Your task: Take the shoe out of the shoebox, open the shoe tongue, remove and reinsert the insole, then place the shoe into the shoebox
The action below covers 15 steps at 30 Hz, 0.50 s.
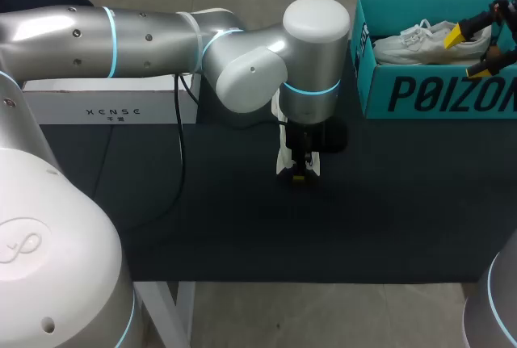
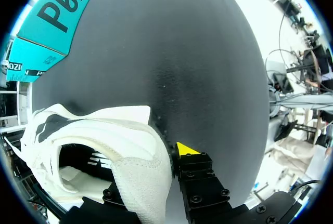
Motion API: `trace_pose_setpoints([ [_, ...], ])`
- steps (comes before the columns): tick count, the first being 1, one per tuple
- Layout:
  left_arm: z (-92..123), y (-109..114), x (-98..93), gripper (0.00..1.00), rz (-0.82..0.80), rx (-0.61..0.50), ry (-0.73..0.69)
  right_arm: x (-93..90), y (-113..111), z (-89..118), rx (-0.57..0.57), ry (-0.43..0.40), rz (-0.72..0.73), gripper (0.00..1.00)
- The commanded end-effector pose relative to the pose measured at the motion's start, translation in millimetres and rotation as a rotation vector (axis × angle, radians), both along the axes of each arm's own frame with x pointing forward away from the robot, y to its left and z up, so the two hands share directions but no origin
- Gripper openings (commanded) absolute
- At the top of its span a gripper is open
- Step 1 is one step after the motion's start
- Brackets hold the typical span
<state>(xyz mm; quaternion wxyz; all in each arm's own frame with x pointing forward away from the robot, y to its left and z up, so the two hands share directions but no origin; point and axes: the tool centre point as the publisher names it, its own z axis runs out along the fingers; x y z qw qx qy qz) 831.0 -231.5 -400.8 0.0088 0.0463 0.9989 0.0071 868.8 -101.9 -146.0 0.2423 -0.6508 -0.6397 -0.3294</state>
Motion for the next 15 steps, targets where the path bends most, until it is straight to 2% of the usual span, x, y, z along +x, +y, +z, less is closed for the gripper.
trace_pose_setpoints([
  [1, 1, -1, 0.4, 0.00, -0.001, 0.000, 0.000, 0.5, 0, 0, -0.003, 0.002, 0.000, 1.00],
  [8, 1, -1, 0.4, 0.00, -0.001, 0.000, 0.000, 0.5, 0, 0, -0.003, 0.002, 0.000, 1.00],
  [15, 20, 12, 3.5, 0.00, -0.100, 0.029, -0.011, 0.5, 0, 0, -0.003, 0.002, 0.000, 1.00],
])
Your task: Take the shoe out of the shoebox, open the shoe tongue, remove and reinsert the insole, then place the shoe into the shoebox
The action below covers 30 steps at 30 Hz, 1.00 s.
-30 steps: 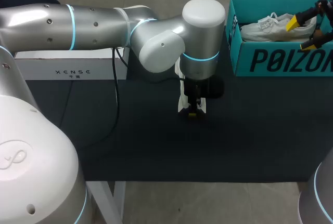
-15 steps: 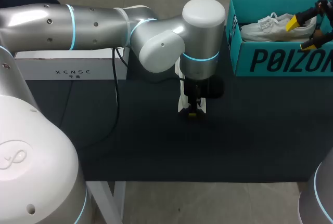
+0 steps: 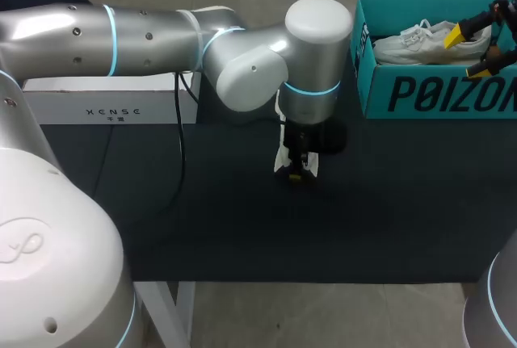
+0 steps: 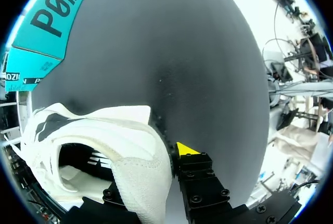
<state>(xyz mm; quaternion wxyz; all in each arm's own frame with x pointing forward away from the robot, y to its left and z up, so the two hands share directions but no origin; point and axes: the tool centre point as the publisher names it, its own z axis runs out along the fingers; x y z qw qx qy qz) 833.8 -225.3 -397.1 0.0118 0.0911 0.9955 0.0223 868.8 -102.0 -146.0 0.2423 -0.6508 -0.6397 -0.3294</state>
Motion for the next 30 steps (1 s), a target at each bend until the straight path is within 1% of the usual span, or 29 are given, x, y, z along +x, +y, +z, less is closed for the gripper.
trace_pose_setpoints([
  [1, 19, 8, 1.5, 0.00, -0.042, -0.008, -0.010, 0.5, 0, 0, -0.003, 0.002, 0.000, 1.00],
  [5, 37, 20, 7.9, 0.00, -0.127, -0.054, -0.003, 0.5, 0, 0, -0.003, 0.002, 0.000, 1.00],
  [8, 51, 34, 15.6, 0.00, -0.186, -0.063, -0.017, 0.5, 0, 0, -0.003, 0.002, 0.000, 1.00],
  [14, 79, 64, 35.3, 0.00, -0.304, -0.013, -0.053, 0.5, 0, 0, -0.003, 0.002, 0.000, 1.00],
  [18, 99, 81, 46.1, 0.00, -0.389, -0.075, -0.007, 0.5, 0, 0, -0.003, 0.002, 0.000, 1.00],
  [21, 111, 92, 55.3, 0.00, -0.376, -0.083, 0.005, 0.5, 0, 0, -0.003, 0.002, 0.000, 1.00],
  [22, 115, 94, 58.0, 0.00, -0.335, -0.071, -0.007, 0.5, 0, 0, -0.003, 0.002, 0.000, 1.00],
  [30, 115, 94, 58.0, 0.00, -0.335, -0.071, -0.007, 0.5, 0, 0, -0.003, 0.002, 0.000, 1.00],
])
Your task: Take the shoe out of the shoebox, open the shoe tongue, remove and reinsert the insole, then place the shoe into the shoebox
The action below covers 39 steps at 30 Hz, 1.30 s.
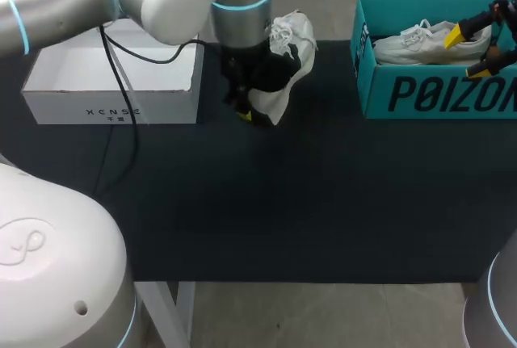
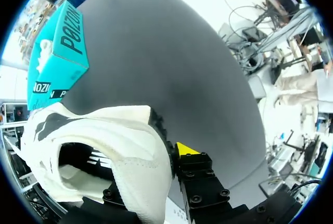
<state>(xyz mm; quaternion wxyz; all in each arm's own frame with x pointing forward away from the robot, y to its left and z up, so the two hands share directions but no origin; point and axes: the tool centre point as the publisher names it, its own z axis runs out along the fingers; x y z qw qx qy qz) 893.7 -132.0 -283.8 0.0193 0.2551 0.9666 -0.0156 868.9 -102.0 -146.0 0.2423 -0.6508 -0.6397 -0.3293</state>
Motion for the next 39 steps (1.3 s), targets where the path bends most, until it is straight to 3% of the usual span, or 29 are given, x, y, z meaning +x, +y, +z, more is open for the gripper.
trace_pose_setpoints([
  [1, 2, 1, -1.8, 0.00, 0.000, 0.000, -0.006, 0.5, 0, 0, -0.003, 0.002, 0.000, 1.00],
  [11, 3, 4, 0.3, 0.00, -0.042, 0.002, 0.003, 0.5, 0, 0, -0.003, 0.002, 0.000, 1.00],
  [21, 25, 68, 41.3, 0.00, -0.441, 0.012, 0.097, 0.5, 0, 0, -0.003, 0.002, 0.000, 1.00],
  [27, 51, 101, 63.0, 0.00, -0.641, -0.006, 0.118, 0.5, 0, 0, -0.003, 0.002, 0.000, 1.00],
  [34, 81, 130, 85.4, 0.00, -0.715, -0.072, 0.111, 0.5, 0, 0, -0.003, 0.002, 0.000, 1.00],
  [39, 81, 130, 85.4, 0.00, -0.715, -0.072, 0.111, 0.5, 0, 0, -0.003, 0.002, 0.000, 1.00],
])
